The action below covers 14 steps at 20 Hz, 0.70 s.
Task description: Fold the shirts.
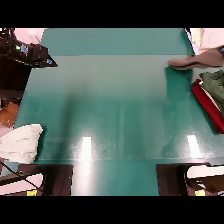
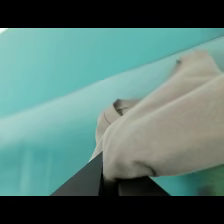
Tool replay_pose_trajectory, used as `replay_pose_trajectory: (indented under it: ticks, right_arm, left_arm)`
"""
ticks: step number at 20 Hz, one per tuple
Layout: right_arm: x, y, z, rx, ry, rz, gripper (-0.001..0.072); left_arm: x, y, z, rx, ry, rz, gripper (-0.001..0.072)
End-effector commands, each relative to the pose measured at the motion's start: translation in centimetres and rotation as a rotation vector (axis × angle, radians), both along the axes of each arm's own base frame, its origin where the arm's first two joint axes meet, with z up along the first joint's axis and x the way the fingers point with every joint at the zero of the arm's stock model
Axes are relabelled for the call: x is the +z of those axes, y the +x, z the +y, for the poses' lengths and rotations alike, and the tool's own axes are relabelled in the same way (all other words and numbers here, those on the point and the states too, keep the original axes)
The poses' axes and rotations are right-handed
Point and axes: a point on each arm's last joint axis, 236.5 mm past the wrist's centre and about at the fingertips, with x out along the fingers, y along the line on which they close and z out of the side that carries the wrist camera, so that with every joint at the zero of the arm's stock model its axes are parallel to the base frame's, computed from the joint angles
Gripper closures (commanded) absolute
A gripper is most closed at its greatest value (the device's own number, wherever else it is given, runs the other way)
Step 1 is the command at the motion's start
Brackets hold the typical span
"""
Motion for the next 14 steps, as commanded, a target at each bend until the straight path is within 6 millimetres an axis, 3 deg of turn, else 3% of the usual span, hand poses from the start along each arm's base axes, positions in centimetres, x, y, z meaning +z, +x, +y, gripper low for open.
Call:
replay_pose_trajectory:
  ticks: [1, 4, 10, 12, 14]
  right_arm:
    - [1.0, -1.6, -7.4, -0.167, -0.040, -0.056, 0.0695]
    - [1.9, -1.8, -9.0, -0.211, -0.055, -0.087, 0.0695]
    - [11.1, -1.8, -8.2, -0.149, -0.182, -0.241, 0.0695]
    - [13.2, -2.4, -7.6, -0.122, -0.234, -0.249, 0.0695]
    - [13.6, -3.4, -7.2, -0.104, -0.284, -0.204, 0.0695]
  left_arm:
    - [0.2, -0.5, -1.1, -0.027, -0.026, 0.012, 0.0682]
    - [0.3, -0.8, -1.7, -0.043, -0.032, 0.015, 0.0682]
    - [0.3, -0.8, -1.8, -0.044, -0.034, 0.015, 0.0682]
    - [0.3, -0.8, -1.8, -0.045, -0.034, 0.017, 0.0682]
    - [0.2, -1.0, -1.8, -0.050, -0.032, 0.023, 0.0681]
